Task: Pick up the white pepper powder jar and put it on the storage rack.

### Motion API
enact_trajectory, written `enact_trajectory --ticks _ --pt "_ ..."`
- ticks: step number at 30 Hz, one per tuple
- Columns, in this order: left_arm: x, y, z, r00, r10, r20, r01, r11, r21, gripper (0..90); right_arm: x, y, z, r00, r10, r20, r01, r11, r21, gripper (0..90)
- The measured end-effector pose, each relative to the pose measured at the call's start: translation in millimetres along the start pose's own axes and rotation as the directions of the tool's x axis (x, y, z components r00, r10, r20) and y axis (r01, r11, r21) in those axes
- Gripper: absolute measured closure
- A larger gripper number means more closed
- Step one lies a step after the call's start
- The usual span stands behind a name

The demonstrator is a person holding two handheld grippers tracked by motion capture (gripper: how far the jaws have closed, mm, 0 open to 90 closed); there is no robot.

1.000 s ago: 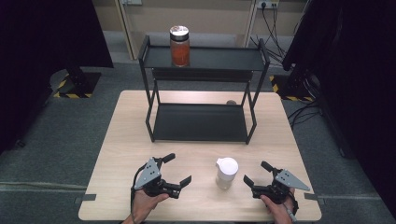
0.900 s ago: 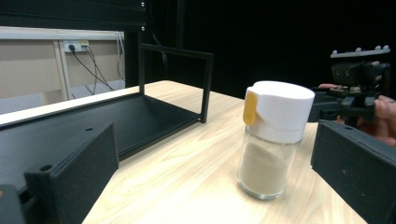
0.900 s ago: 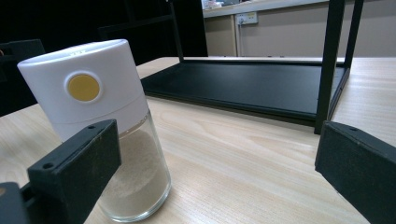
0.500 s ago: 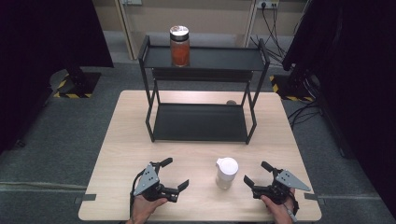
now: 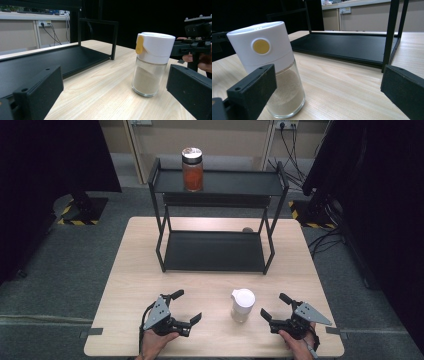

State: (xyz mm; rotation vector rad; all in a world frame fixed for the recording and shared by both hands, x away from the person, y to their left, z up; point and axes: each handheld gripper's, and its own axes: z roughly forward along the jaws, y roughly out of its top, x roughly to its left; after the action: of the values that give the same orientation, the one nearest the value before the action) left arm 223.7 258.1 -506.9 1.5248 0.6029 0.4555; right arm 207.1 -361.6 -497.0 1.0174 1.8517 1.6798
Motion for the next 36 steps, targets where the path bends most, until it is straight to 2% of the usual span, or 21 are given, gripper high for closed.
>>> enact_trajectory --ticks 10,19,30,36 --pt "0.4 -1.3 -0.3 1.0000 -0.002 -0.006 0.002 1.0000 0.000 0.0 0.2 -0.2 -0.6 1.0000 0.000 -0.001 0.000 1.000 -0.001 0.6" --pt "-1.4 -1.2 -2.4 0.9999 0.011 -0.009 -0.012 0.9999 -0.004 0.0 3.3 0.9 -0.9 0.9997 -0.022 -0.014 0.022 1.000 -0.004 0.6" --pt "-1.6 -2.2 -1.2 0.9999 0.006 -0.010 -0.006 1.0000 0.004 0.0 8.6 2.3 5.5 0.9946 -0.066 -0.079 0.066 0.998 -0.013 0.5" --pt "-1.0 -2.6 -0.8 0.9999 0.006 -0.011 -0.006 1.0000 0.008 0.0 16.0 5.9 17.6 0.9895 -0.087 -0.116 0.087 0.996 0.001 0.5"
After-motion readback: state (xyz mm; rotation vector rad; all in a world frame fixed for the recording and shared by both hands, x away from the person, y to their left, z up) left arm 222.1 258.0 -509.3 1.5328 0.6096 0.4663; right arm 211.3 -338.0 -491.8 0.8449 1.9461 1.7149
